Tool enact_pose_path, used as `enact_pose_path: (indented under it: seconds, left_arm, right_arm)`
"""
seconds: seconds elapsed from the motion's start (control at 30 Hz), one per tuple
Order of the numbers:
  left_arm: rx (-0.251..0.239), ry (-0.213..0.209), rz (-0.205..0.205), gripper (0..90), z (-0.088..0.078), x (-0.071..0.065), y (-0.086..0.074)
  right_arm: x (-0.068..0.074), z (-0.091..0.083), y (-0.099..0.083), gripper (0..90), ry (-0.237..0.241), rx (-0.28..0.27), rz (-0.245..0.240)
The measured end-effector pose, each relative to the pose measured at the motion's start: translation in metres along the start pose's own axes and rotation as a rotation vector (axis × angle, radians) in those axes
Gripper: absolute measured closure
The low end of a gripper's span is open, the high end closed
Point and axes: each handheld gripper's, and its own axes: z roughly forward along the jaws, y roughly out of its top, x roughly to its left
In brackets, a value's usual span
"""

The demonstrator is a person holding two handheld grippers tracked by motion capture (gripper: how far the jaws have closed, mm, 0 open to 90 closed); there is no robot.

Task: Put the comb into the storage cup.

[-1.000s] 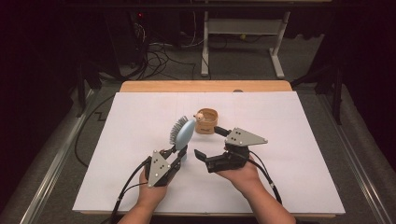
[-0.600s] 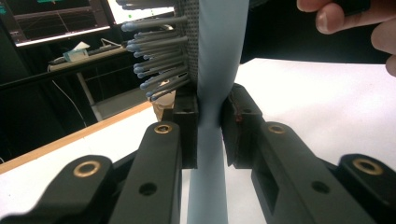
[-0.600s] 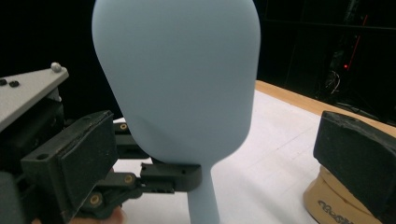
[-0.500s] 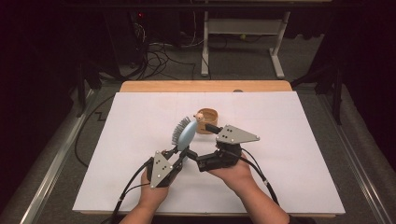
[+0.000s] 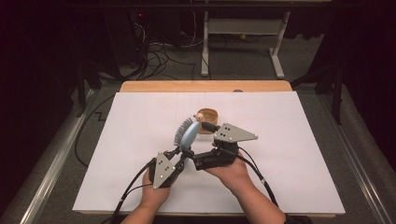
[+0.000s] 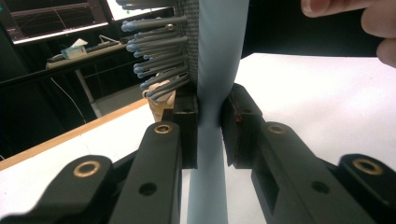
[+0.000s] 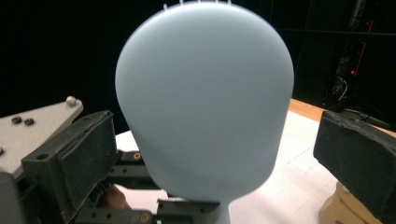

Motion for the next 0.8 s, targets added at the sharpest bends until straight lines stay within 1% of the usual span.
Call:
enact_pose_path:
  seconds: [0.07,0.2,0.5,0.6,0.67,0.7,0.77,0.8]
  left_arm:
    - [0.003,0.008,0.003,77.5,0.0,-0.001,0.0]
    - [0.001,0.009,0.002,77.5,0.0,-0.003,0.0]
    - [0.012,0.028,0.005,77.5,0.001,-0.004,0.0]
    - [0.012,0.041,-0.006,77.5,0.001,-0.004,-0.001]
    - [0.017,0.045,-0.004,77.5,0.001,-0.003,-0.001]
    - [0.012,0.049,-0.011,77.5,0.001,-0.004,-0.001]
    - [0.014,0.051,-0.009,77.5,0.001,-0.003,-0.001]
    - [0.006,0.057,0.003,77.5,0.001,-0.002,0.0]
  right_arm:
    - [0.0,0.001,0.002,0.3,0.005,-0.005,0.001]
    - [0.002,0.002,0.004,1.9,0.01,-0.014,0.007]
    - [0.004,0.007,0.006,9.5,0.006,-0.018,0.015]
    - [0.004,0.009,0.006,12.2,0.001,-0.021,0.014]
    - [0.004,0.01,0.006,12.8,-0.004,-0.019,0.021]
    - [0.004,0.011,0.006,13.3,-0.004,-0.019,0.021]
    - [0.005,0.012,0.007,13.9,-0.004,-0.015,0.02]
    - [0.005,0.013,0.007,14.3,-0.005,-0.017,0.021]
